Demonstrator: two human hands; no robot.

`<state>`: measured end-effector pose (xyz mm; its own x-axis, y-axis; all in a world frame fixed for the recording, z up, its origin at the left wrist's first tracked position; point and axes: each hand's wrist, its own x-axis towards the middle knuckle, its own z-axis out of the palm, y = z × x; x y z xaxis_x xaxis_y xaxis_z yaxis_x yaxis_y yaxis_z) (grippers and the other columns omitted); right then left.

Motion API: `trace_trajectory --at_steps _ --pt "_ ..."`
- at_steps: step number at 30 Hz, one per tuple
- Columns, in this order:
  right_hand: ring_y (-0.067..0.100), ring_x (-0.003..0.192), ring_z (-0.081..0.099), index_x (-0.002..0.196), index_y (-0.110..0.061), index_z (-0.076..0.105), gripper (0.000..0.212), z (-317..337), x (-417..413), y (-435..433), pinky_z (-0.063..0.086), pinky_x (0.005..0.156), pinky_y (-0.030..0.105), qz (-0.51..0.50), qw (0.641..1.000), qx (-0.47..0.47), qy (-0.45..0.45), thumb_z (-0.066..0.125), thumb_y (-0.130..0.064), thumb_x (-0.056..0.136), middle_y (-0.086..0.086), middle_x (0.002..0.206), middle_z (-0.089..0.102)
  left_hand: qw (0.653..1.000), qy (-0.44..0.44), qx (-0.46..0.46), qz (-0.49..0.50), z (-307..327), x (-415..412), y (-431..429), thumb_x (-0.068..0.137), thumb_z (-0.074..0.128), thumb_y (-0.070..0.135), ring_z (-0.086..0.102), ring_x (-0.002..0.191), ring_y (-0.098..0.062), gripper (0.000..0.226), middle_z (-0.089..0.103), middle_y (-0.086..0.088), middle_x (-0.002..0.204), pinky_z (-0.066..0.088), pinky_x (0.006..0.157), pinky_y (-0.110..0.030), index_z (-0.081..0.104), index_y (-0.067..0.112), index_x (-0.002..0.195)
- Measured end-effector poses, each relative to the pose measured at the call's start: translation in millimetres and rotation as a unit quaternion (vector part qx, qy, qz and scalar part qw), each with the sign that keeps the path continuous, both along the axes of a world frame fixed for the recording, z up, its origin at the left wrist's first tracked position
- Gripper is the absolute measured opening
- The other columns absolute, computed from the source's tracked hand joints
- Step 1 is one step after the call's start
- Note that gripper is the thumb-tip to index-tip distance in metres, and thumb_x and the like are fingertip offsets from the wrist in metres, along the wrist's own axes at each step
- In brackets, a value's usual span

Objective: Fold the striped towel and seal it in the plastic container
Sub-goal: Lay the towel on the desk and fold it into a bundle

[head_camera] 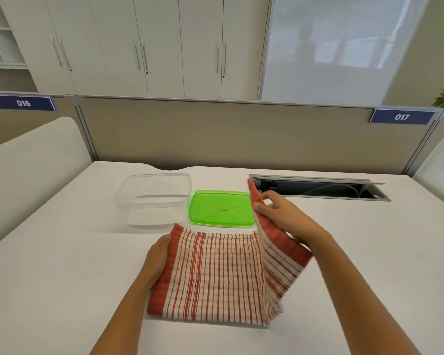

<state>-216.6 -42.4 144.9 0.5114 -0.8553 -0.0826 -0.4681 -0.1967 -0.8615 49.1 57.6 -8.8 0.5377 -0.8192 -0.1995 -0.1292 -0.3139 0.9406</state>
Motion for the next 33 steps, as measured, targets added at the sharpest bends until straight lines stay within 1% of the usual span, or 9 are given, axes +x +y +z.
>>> trace_trajectory --at_steps 3,7,12,18,23,26,29,31,33 --pt "0.013 0.060 0.058 0.109 -0.019 0.050 0.017 -5 38 4 0.045 0.049 0.024 0.020 0.998 0.057 -0.032 0.052 -0.026 0.094 0.002 0.080 0.061 1.000 -0.015 -0.011 -0.001 -2 1 1 0.096 0.028 0.033 0.062 0.104 -0.023 0.042 0.068 -0.008 0.113 0.046 0.100 -0.046 0.063 0.017 0.110" --pt "0.012 0.061 0.059 0.121 -0.014 0.047 0.031 -26 87 9 0.047 0.044 0.023 0.018 0.999 0.047 0.013 0.051 -0.024 0.093 0.003 0.090 0.061 0.999 -0.039 -0.028 -0.006 -5 1 2 0.098 0.028 0.027 0.061 0.101 -0.016 0.038 0.065 -0.004 0.114 0.045 0.089 -0.030 0.060 0.016 0.117" --pt "0.032 0.091 0.063 0.123 -0.002 0.046 0.033 -68 139 28 0.054 0.081 0.046 0.003 0.996 -0.008 0.092 0.047 -0.017 0.093 0.020 0.113 0.063 0.997 -0.050 -0.052 -0.007 -5 4 1 0.097 0.031 0.017 0.061 0.098 -0.019 0.033 0.066 -0.005 0.109 0.043 0.087 -0.030 0.063 0.014 0.108" --pt "0.037 0.109 0.057 0.121 0.000 0.045 0.032 -108 173 57 0.047 0.086 0.040 -0.029 0.990 -0.050 0.127 0.042 -0.016 0.094 0.021 0.119 0.059 0.997 -0.061 -0.039 -0.001 -5 3 0 0.095 0.035 0.015 0.062 0.079 -0.017 0.032 0.069 0.000 0.083 0.049 0.066 -0.021 0.065 0.017 0.085" --pt "0.036 0.111 0.057 0.125 -0.001 0.042 0.035 -114 188 65 0.046 0.088 0.040 -0.045 0.995 -0.020 0.091 0.043 -0.018 0.094 0.020 0.121 0.058 0.997 -0.059 -0.049 -0.001 -5 3 2 0.091 0.037 0.017 0.060 0.070 -0.011 0.030 0.070 -0.003 0.081 0.050 0.066 -0.026 0.065 0.019 0.079" --pt "0.036 0.106 0.061 0.129 0.001 0.038 0.040 -116 190 63 0.049 0.084 0.036 -0.037 0.996 0.009 0.082 0.041 -0.021 0.096 0.022 0.119 0.060 0.998 -0.038 -0.054 0.006 -3 4 0 0.080 0.034 0.035 0.052 0.053 -0.013 0.035 0.063 -0.009 0.063 0.045 0.057 -0.030 0.060 0.014 0.068" --pt "0.032 0.073 0.069 0.133 -0.002 0.035 0.039 -115 185 59 0.056 0.070 0.035 -0.011 0.996 0.086 0.034 0.034 -0.018 0.097 0.022 0.105 0.067 0.999 -0.004 -0.045 -0.003 -4 6 -2 0.089 0.033 0.039 0.049 0.051 -0.015 0.043 0.057 -0.001 0.050 0.043 0.059 -0.035 0.058 0.022 0.059" --pt "0.018 0.056 0.063 0.136 -0.007 0.034 0.041 -115 181 57 0.056 0.059 0.027 0.001 0.983 0.182 -0.024 0.031 -0.010 0.096 0.011 0.088 0.064 0.998 0.046 -0.031 0.002 -3 7 -4 0.096 0.031 0.037 0.056 0.066 -0.021 0.045 0.064 -0.006 0.066 0.047 0.069 -0.038 0.063 0.021 0.069" --pt "0.013 0.062 0.060 0.136 -0.007 0.038 0.042 -115 174 55 0.055 0.062 0.024 0.021 0.971 0.229 -0.065 0.030 -0.004 0.094 0.005 0.088 0.059 0.998 0.055 -0.021 -0.018 -3 7 -2 0.098 0.031 0.037 0.061 0.084 -0.021 0.041 0.068 -0.012 0.092 0.050 0.080 -0.036 0.066 0.018 0.087"
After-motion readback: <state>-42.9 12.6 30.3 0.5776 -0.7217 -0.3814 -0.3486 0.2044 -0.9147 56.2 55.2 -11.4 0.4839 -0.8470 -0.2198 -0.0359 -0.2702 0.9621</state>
